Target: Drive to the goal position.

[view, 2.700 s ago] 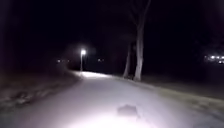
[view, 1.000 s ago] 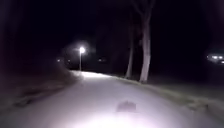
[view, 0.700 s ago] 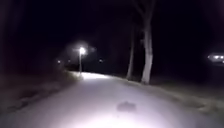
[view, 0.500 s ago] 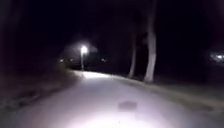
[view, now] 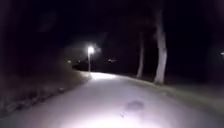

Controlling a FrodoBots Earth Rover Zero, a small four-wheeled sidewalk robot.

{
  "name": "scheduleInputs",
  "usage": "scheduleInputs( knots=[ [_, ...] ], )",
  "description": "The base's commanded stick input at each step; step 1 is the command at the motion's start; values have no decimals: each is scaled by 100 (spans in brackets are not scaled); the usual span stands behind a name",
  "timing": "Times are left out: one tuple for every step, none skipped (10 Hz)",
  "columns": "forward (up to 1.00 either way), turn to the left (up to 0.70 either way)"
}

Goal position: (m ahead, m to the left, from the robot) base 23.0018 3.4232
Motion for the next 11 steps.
scheduleInputs(
  knots=[
    [70,0],
    [70,0],
    [70,0],
    [70,0],
    [70,0],
    [70,0],
    [70,0],
    [70,0],
    [70,0],
    [70,0],
    [70,1]
  ],
)
